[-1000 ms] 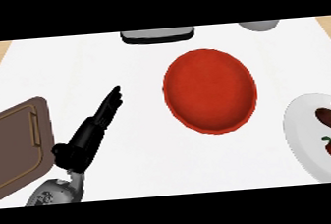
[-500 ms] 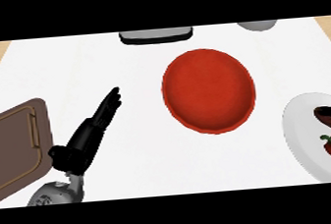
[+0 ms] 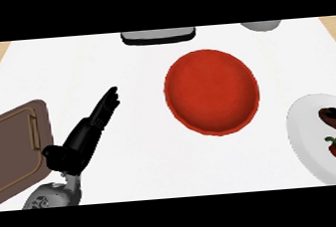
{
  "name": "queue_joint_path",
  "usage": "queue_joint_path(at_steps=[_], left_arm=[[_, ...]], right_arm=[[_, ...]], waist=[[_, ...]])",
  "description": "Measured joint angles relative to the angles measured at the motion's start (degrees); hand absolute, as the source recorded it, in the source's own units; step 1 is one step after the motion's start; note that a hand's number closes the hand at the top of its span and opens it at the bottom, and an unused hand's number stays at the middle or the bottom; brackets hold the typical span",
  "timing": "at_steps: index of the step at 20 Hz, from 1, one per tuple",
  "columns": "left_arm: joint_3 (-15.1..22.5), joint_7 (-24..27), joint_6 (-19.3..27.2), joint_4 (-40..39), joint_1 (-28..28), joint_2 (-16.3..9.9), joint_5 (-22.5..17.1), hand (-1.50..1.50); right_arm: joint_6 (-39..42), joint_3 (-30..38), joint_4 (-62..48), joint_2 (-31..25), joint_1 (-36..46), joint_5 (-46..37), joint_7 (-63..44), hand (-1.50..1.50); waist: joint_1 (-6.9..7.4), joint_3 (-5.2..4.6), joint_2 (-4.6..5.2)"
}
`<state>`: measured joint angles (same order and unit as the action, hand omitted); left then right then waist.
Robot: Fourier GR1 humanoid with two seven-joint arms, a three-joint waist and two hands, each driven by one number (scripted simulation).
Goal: Pick the bell pepper from the plate and place it in the bowl
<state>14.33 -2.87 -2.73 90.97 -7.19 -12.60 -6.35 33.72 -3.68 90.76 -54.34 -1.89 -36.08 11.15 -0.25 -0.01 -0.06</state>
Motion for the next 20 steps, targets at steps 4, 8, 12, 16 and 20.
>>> queue_joint_path(at_steps=[4,8,12,16,20], left_arm=[[-0.87,-0.83,-1.13,0.42,-0.01,0.47,0.07,0.00],[-1.05,-1.75,-1.51,1.72,0.73,1.34,1.41,0.00],[-2.18,-1.88,-2.35,0.25,-0.86,2.45,2.00,0.00],[-2.72,-1.69,-2.66,-0.65,-1.06,3.53,3.03,0.00],[-2.80,-1.62,-3.54,1.18,0.94,3.92,3.84,0.00]], right_arm=[[-4.68,1.25,-2.56,1.59,-0.98,-4.70,2.80,-1.50],[-7.15,2.57,-5.08,3.90,-1.30,-8.41,4.37,-1.50],[-7.51,2.59,-8.86,6.20,0.60,-11.85,5.07,-1.50],[-8.31,2.17,-14.40,8.37,3.43,-15.09,6.97,-1.50],[-9.40,2.35,-19.17,10.51,5.83,-17.90,8.56,-1.50]], waist=[[0.08,0.01,0.02],[0.14,0.02,0.02],[0.25,0.00,0.07],[0.35,0.01,0.09],[0.44,0.02,0.08]])
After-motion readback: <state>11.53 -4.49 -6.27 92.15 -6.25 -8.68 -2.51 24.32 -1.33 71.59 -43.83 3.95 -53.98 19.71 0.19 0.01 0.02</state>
